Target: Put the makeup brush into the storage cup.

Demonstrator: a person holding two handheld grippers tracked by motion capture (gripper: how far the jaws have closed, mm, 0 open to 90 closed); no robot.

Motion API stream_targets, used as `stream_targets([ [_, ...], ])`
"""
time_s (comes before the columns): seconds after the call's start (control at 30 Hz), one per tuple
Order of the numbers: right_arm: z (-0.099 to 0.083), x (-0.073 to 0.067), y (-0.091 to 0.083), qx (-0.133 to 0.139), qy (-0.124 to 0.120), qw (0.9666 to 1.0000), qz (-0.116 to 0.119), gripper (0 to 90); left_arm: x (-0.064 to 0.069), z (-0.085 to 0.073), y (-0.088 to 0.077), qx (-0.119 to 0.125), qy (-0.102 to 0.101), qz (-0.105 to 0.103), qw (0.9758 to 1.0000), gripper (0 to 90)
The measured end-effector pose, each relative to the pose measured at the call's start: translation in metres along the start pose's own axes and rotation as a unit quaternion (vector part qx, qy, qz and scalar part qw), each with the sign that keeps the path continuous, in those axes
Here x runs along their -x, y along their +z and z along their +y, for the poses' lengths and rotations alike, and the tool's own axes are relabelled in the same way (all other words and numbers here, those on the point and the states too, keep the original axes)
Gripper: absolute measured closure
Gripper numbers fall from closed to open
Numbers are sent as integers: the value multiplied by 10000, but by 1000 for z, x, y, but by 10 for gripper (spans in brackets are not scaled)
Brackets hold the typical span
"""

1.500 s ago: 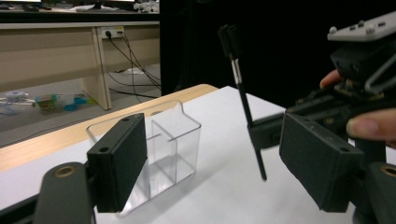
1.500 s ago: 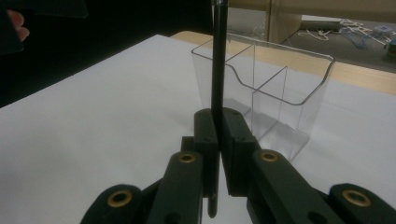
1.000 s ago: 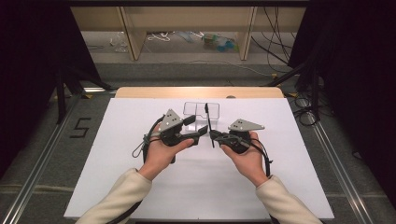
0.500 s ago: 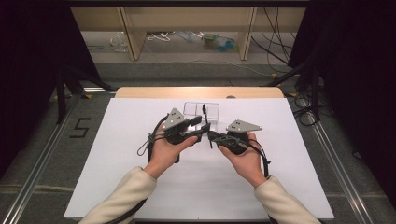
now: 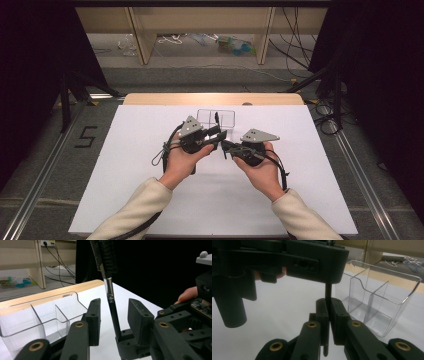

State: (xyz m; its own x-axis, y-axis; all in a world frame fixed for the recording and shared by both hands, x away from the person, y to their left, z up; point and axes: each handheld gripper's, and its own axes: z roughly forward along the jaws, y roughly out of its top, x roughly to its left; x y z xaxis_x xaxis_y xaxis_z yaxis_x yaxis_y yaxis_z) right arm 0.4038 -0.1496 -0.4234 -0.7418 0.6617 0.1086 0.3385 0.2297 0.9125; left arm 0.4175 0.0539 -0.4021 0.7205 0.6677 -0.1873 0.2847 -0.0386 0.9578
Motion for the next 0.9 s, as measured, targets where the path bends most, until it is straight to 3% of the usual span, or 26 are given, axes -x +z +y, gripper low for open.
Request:
stream_targets([
  [0.03,0,0,0,-26,-15,10000,-9,861,-1,1,0,41,67,25,10000,661],
  [0.07,1,0,-1,-61,-23,10000,-25,861,1,0,0,30,-61,-79,9999,670],
  [0.43,0,-2,1,37,-31,10000,5,861,-2,-1,-1,-37,-26,-84,10000,760],
  [0.53,0,-3,1,21,-36,10000,-20,861,-1,-3,0,-73,-117,-77,9999,778],
  [0.63,1,-3,1,11,-43,10000,-29,861,-1,-4,1,-83,-42,-121,9999,800],
  [0.7,1,-3,1,90,-58,9999,-87,861,0,-5,1,-70,-132,-98,9998,806],
  [0.77,1,-3,2,79,-30,10000,-33,861,0,-4,0,-68,-31,-139,9999,820],
  [0.87,1,-4,1,68,-41,10000,-47,858,1,-4,0,-44,-38,-215,9998,841],
  [0.9,1,-4,2,89,-34,9999,-44,856,3,-4,-1,-51,101,-197,9997,851],
])
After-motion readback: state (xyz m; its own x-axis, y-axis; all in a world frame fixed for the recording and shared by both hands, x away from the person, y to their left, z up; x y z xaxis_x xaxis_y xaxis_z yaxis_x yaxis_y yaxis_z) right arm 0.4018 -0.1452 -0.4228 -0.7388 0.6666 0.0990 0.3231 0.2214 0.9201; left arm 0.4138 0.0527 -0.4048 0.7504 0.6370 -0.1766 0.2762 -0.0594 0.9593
